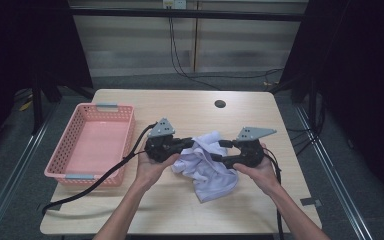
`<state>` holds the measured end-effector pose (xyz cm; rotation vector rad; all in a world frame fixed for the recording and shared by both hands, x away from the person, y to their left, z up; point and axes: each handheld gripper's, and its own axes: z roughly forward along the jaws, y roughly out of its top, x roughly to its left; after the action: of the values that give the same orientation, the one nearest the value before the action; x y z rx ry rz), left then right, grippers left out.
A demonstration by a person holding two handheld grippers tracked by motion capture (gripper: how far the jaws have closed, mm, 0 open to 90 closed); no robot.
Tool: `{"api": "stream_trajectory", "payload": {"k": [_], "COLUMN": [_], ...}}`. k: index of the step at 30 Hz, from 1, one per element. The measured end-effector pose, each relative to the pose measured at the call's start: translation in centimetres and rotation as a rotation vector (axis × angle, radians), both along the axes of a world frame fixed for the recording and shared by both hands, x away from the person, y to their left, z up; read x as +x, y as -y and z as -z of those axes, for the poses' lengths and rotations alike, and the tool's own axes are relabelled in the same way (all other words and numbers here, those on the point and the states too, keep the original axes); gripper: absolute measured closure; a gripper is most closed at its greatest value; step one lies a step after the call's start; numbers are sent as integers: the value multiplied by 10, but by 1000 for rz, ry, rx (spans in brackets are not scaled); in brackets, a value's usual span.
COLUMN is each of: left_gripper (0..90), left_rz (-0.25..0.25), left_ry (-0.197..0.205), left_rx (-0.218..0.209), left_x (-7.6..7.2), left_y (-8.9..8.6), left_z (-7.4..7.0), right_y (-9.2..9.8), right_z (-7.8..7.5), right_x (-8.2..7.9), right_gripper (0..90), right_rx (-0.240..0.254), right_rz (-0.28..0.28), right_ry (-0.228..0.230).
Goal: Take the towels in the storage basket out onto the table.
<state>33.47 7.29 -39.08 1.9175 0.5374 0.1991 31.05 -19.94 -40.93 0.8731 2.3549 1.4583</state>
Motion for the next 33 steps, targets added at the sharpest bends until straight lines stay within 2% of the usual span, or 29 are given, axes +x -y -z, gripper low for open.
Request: {"api": "stream_trajectory", "payload": {"k": [1,2,3,5,6,7,8,12,15,16,18,20,21,22,23,24,25,26,27,29,31,33], "left_gripper": [884,884,884,883,871,795,696,597,537,518,476,437,396,384,368,381,430,555,718,830,855,860], "left_rz": [7,5,-1,-21,-46,-65,-63,-10,12,30,33,-8,-7,-19,-21,-20,-22,6,13,44,41,28], "left_ry": [9,7,2,7,-11,-27,-35,-41,-27,-37,-61,-88,-116,-133,-146,-155,-142,-138,-128,-137,-118,-91], "left_rx": [0,-16,-17,-2,-6,-13,-19,-1,4,1,40,104,119,128,113,128,144,128,97,35,-11,-37], "left_x": [0,2,3,6,8,8,7,-5,-13,-13,-12,-7,-4,-2,-1,0,0,0,-1,-1,-2,-3], "left_y": [2,3,3,2,2,1,1,6,12,13,18,21,22,21,20,20,21,21,21,20,15,7], "left_z": [-2,-3,-4,-4,-3,-2,-1,9,17,20,29,44,52,59,65,70,73,75,73,65,51,34], "right_y": [-4,-8,-12,-15,-15,-14,-11,2,9,11,14,18,19,20,21,22,24,25,26,28,31,36], "right_z": [-2,-5,-6,-5,-4,-4,-4,-7,-6,-5,-2,2,5,7,9,10,12,14,15,16,14,9], "right_x": [5,9,12,18,22,24,26,36,42,43,45,46,46,46,45,46,46,46,46,46,46,48], "right_gripper": [405,456,524,748,804,848,857,864,864,864,863,863,862,862,861,861,860,860,860,861,861,862], "right_rx": [4,-4,-10,-1,17,31,41,69,69,63,70,79,82,85,82,86,89,92,91,89,93,95], "right_rz": [-12,-13,-12,-1,7,25,50,136,164,167,177,185,186,191,192,197,196,198,202,205,214,229], "right_ry": [1,8,14,8,0,0,-1,0,-12,-17,-25,-35,-39,-45,-48,-51,-53,-58,-63,-65,-64,-52]}}
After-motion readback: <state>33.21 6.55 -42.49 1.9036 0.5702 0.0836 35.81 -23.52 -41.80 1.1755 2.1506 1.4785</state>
